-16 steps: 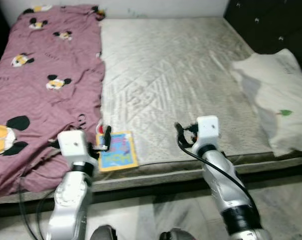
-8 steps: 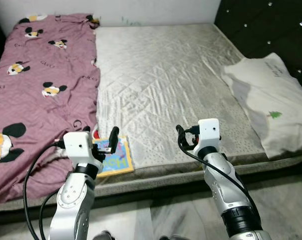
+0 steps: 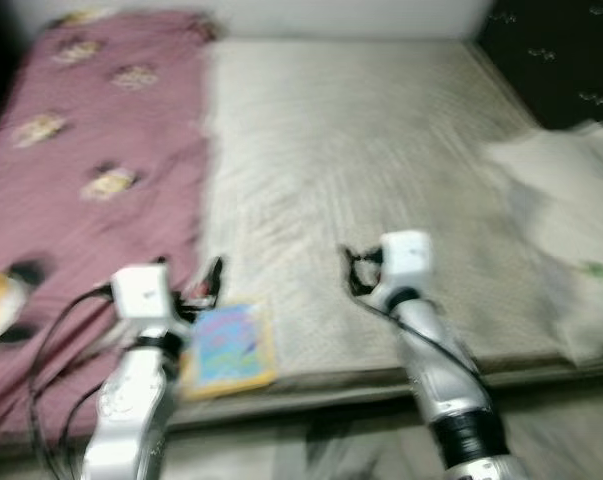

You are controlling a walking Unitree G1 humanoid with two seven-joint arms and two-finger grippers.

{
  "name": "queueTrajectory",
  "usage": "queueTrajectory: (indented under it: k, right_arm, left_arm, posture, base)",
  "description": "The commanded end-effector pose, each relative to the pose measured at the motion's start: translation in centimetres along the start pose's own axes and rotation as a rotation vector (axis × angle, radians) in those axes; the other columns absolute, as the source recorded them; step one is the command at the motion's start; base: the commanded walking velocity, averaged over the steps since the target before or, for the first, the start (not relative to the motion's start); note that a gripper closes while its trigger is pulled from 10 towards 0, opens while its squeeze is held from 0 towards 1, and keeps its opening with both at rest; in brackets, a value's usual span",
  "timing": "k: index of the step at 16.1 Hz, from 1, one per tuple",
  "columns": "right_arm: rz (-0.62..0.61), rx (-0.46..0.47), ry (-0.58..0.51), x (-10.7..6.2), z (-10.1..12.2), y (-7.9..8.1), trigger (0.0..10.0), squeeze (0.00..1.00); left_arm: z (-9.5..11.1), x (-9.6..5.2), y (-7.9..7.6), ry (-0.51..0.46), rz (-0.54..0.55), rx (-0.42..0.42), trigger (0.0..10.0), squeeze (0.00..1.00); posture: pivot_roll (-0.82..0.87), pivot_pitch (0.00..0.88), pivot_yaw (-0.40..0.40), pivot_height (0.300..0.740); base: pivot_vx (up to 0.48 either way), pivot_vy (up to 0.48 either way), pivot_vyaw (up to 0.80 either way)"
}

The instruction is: Clean up the room

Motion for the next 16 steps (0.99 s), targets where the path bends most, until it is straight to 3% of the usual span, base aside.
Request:
queueTrajectory:
  k: [1,8,16]
  right_arm:
    - [-0.071,-0.012,0.029,-0.75,-0.81,-2.39,10.0,0.00]
    - [-0.070,-0.015,0.034,-0.83,-1.01,-2.55,10.0,0.00]
    - [-0.061,-0.011,0.038,-0.84,-1.12,-2.37,10.0,0.00]
  left_arm:
    - [0.07,0.25,-1.43,0.004,-0.020,-0.021,10.0,0.00]
    - [-0.41,0.17,-1.49,0.034,-0.005,-0.050,10.0,0.00]
    - [-0.43,0.28,-1.45,0.038,-0.008,-0.065,10.0,0.00]
  posture:
    - [-0.03,0.168,-0.041,0.740]
    - [-0.03,0.172,-0.043,0.740]
    - [-0.03,0.170,-0.043,0.740]
  base:
    - [0.000,0.000,0.00]
    - [0.000,0.035,0.00]
    - [0.000,0.480,0.00]
Point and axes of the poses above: a point about 5 cm out from each wrist's last joint towards the gripper, its own x axis pointing out of the wrist towards the gripper, its own z axis along the axis of the wrist's last joint, y = z × x, the point moved 1 cm from there along x, pointing out of the wrist towards the gripper, and after that the axes turned 9 degrees about x, right-handed, at the moved point
